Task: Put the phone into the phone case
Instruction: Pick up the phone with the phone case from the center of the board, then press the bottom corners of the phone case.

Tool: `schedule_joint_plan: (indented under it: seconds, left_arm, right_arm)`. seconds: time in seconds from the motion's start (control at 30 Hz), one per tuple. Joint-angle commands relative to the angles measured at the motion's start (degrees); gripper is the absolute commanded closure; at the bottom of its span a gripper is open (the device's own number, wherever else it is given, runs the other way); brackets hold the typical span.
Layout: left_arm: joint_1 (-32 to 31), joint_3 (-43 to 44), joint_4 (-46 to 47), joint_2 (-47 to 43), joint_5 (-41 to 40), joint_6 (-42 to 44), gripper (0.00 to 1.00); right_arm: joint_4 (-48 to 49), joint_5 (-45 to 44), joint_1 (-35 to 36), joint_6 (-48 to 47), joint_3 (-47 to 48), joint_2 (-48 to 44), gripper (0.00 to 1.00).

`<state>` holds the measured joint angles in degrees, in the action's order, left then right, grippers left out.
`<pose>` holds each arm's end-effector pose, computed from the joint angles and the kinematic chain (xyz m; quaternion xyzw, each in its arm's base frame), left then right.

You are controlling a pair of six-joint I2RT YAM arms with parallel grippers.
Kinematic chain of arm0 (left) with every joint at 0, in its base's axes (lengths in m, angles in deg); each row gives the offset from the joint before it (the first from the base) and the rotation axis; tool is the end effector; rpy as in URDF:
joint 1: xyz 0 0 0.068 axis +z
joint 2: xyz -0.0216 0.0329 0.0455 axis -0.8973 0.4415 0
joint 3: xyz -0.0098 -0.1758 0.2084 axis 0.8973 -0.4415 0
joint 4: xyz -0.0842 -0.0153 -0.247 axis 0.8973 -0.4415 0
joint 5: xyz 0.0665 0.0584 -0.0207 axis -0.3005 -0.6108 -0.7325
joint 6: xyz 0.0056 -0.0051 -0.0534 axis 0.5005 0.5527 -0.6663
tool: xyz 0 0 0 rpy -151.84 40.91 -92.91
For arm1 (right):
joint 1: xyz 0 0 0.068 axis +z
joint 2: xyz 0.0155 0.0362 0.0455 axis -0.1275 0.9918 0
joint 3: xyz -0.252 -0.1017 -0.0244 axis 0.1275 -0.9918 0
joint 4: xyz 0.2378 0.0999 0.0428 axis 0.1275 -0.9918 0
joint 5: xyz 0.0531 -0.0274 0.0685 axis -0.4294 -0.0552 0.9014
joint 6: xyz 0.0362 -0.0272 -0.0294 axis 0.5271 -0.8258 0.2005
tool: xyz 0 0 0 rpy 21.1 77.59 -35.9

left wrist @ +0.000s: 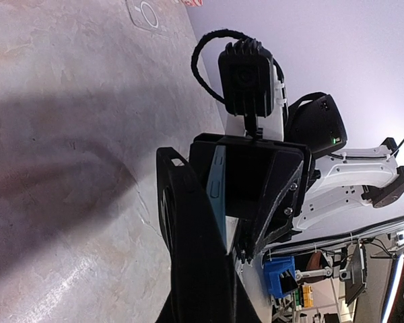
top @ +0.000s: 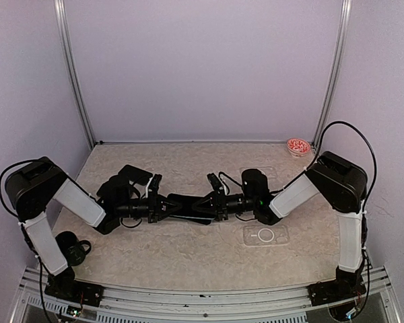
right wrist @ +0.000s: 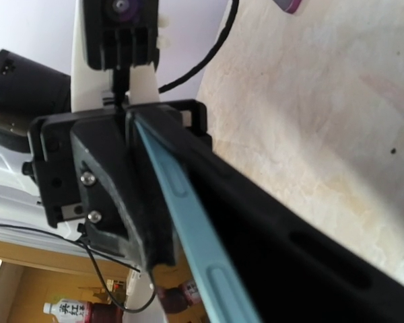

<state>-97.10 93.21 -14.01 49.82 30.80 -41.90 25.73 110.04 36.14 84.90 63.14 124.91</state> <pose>0.2415 -0.1874 0.1338 0.0522 0.7637 -0.6148 0.1899 0.2737 0.2957 0.1265 -0.1138 0.7402 0.6575 0.0828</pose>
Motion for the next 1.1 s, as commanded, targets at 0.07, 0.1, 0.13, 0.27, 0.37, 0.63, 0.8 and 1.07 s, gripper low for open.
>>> schedule_joint_plan:
  seconds: [0.07,0.1,0.13,0.27,0.37,0.63,0.8,1.07]
  left_arm:
    - [1.1,-0.5,-3.1,-3.8,0.5,3.1,1.0]
    - [1.3,-0.5,-3.8,-4.2,0.4,3.5,1.0]
    - [1.5,-0.5,-4.2,-4.7,0.4,3.8,1.0]
    - [1.9,0.0,-6.8,-6.4,-0.1,5.3,1.0]
    - [2.0,0.4,-8.8,-7.6,-0.4,6.5,1.0]
    - [2.0,0.7,-12.1,-10.9,-0.7,9.5,1.0]
    - [1.9,0.5,-12.0,-14.0,0.3,10.8,1.0]
    - [0.6,0.0,-11.7,-20.7,0.9,13.4,1.0]
  right_arm:
    - [-10.0,-1.1,-1.1,-7.2,-0.8,-6.8,0.53]
    - [-11.8,-1.3,-1.2,-8.4,-1.0,-7.9,0.52]
    - [-13.7,-1.5,-1.3,-9.6,-1.1,-8.9,0.52]
    - [-21.4,-2.9,-1.6,-14.6,-1.4,-12.9,0.5]
    - [-27.2,-4.3,-2.0,-18.6,-1.5,-15.9,0.5]
    - [-36.8,-5.6,-4.0,-27.4,-2.8,-24.1,0.46]
    - [-38.7,-2.8,-4.8,-31.2,-3.1,-25.8,0.39]
    - [-35.8,1.8,-4.8,-33.0,-4.5,-27.6,0.32]
